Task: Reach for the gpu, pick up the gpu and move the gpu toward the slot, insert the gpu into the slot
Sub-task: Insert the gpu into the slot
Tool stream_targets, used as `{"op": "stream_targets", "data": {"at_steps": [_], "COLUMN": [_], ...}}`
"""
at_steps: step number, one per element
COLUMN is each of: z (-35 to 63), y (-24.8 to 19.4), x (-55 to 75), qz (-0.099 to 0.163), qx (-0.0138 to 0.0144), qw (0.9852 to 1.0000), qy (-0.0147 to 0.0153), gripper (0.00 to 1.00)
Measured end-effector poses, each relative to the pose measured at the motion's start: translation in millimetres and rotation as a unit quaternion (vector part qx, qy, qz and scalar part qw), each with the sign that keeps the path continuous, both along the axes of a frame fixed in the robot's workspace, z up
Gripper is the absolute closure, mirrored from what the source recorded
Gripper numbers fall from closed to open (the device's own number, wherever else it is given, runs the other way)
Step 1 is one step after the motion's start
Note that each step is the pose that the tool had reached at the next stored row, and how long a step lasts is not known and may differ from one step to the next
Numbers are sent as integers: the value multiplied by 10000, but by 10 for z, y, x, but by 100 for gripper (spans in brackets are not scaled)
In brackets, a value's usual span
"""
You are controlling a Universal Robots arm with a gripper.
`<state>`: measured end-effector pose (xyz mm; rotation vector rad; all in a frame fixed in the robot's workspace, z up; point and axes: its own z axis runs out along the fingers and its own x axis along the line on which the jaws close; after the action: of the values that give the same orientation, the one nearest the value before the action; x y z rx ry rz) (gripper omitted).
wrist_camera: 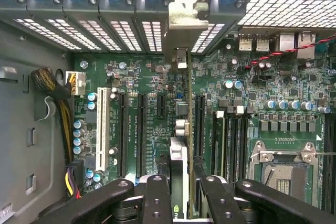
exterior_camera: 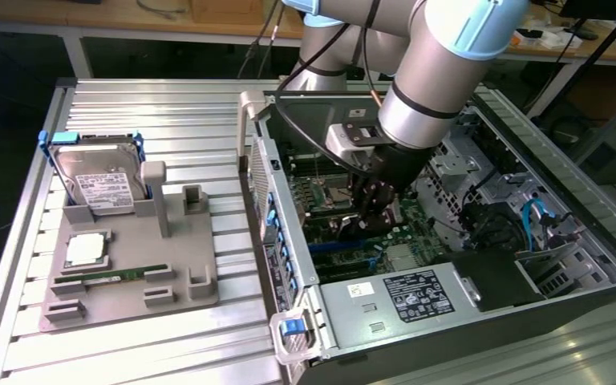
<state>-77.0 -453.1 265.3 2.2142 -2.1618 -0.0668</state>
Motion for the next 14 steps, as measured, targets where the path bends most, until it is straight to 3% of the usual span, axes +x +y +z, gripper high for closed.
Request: {"op": "stream_targets", "data": {"at_steps": [14], "z": [0], "y": [0], "x": [-45], "qz": [-136], "qx": [-2], "qw": [9999], "qy": [-6], "gripper": [73]}}
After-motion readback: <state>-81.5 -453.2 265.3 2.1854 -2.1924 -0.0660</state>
